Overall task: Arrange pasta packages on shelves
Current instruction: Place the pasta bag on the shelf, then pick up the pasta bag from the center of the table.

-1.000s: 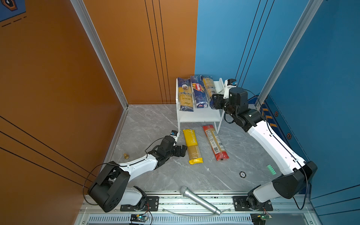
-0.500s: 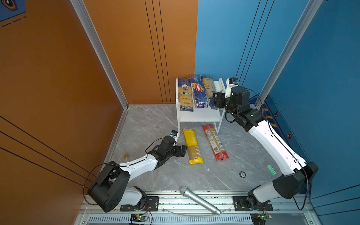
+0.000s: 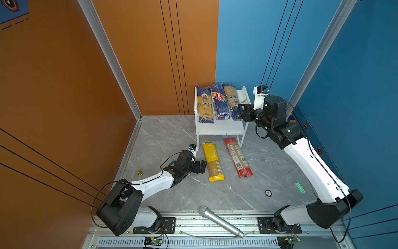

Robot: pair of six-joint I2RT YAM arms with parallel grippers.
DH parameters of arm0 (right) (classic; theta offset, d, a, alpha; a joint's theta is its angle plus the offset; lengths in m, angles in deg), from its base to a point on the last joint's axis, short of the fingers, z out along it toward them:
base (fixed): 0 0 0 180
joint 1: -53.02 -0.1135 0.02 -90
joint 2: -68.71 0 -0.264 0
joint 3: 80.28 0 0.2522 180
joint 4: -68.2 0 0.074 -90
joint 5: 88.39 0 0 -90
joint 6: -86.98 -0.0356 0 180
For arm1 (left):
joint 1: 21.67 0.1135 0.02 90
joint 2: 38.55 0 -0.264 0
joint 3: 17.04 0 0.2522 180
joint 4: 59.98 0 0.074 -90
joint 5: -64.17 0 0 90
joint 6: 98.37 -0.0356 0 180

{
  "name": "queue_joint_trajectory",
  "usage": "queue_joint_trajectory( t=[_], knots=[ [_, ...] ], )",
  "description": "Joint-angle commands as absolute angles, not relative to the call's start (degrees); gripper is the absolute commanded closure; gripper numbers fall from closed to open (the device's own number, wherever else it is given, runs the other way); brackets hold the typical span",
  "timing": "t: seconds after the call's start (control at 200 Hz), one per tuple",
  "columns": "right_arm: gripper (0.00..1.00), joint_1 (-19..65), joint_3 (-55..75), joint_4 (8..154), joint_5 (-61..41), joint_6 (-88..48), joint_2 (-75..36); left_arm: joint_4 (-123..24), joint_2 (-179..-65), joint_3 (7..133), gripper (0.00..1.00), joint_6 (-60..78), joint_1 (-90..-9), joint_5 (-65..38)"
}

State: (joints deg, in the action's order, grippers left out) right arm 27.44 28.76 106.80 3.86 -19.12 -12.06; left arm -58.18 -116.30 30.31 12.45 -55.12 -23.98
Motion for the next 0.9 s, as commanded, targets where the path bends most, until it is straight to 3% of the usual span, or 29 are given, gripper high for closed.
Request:
queue_joint_trajectory(
  t=[0.0, 0.586, 0.896],
  knots=[
    [0.50, 27.88, 27.70, 110.55, -0.48, -16.52, -8.90, -57.03, -114.92, 30.12, 0.02, 11.91, -55.59, -23.49],
    [0.47, 28.04, 12.22, 115.96, -10.88, -16.64, 4.49, -56.93, -111.12, 27.67, 0.02, 14.21, -57.65, -26.17],
    [0.38, 25.24, 1.81, 116.11, -11.18, -19.35, 8.62, -56.86, -109.84, 26.82, 0.02, 14.81, -58.64, -27.39]
  ],
)
